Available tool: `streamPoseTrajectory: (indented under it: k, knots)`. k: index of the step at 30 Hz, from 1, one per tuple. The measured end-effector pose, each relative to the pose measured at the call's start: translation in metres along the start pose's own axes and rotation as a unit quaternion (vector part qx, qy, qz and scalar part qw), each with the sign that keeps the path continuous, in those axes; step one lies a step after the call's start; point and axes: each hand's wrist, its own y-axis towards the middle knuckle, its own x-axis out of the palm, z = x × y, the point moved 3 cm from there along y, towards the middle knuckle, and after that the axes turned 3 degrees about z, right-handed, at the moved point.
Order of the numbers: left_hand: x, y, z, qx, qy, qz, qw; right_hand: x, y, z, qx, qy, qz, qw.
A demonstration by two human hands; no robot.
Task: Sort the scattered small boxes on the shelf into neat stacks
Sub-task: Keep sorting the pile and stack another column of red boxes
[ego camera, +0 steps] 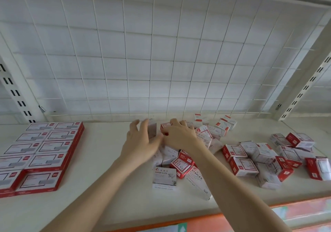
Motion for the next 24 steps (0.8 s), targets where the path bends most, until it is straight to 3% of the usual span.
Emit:
streamPoseTrajectory:
  k: [5, 11, 16, 24]
  knots:
    - [0.013, 0.034, -0.008, -0.007, -0.093, -0.046, 0.995, 0.002, -0.009, 0.006, 0.029, 0.034, 0.027, 0.999]
    - [0.034, 0.031, -0.001, 0.009, -0.127, -0.092, 0.988, 0.001, -0.017, 0.017, 0.033, 0.045, 0.046, 0.997]
    - [0.042, 0.019, 0.014, 0.062, -0.124, -0.119, 0.983, 0.002, -0.028, 0.033, 0.048, 0.050, 0.067, 0.995]
    - [0.055, 0.006, 0.027, 0.113, -0.081, -0.094, 0.986, -0.002, -0.040, 0.062, 0.094, 0.056, 0.138, 0.984]
